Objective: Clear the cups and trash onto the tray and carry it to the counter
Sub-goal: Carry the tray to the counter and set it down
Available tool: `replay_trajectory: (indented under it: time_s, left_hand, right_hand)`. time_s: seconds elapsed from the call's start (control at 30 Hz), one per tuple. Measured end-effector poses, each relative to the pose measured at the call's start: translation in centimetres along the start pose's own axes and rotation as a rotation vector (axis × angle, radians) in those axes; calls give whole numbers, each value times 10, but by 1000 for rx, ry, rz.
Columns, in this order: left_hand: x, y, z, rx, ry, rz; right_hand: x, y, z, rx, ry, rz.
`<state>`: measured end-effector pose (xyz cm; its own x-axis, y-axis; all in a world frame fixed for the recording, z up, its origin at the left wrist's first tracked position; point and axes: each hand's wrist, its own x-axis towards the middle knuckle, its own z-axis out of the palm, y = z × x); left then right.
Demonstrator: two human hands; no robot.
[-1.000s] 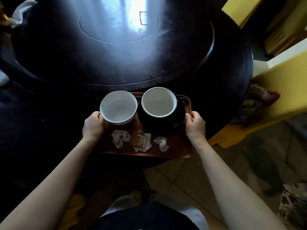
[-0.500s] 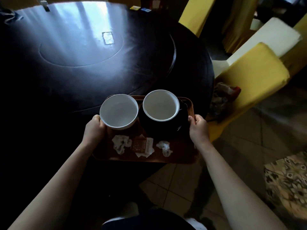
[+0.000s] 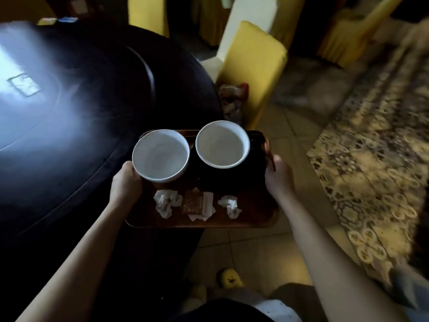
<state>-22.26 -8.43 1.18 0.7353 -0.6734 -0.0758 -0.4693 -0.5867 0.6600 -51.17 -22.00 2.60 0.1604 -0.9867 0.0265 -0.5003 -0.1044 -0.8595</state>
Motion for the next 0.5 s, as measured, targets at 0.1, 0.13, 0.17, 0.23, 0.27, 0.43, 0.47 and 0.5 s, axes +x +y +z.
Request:
replay_trajectory:
  time_s: [0.1, 0.13, 0.17, 0.23, 0.27, 0.43, 0.47, 0.5]
  left_hand:
    - [1, 28, 22, 11, -82, 89]
    - [1, 38, 30, 21, -111, 122]
    - [0, 48, 39, 33, -141, 160]
    - [-5, 71, 57, 42, -190, 238]
    - [-9, 82, 66, 41, -207, 272]
    - [-35, 141, 116, 42, -315, 406]
    - [-40, 154, 126, 45, -338, 429]
    - [-46, 167, 137, 48, -360, 457]
  right_hand:
    - [-15, 19, -30, -88, 137, 61]
    - [-21, 26, -40, -108, 184, 85]
    - [-27, 33, -51, -118, 231, 105]
    - [-41, 46, -74, -128, 299, 137]
    - [-47, 52, -86, -131, 327, 150]
    - [-75, 82, -145, -148, 477, 282]
    - [-80, 89, -158, -138, 496, 317]
    - [-85, 95, -170, -128, 515, 349]
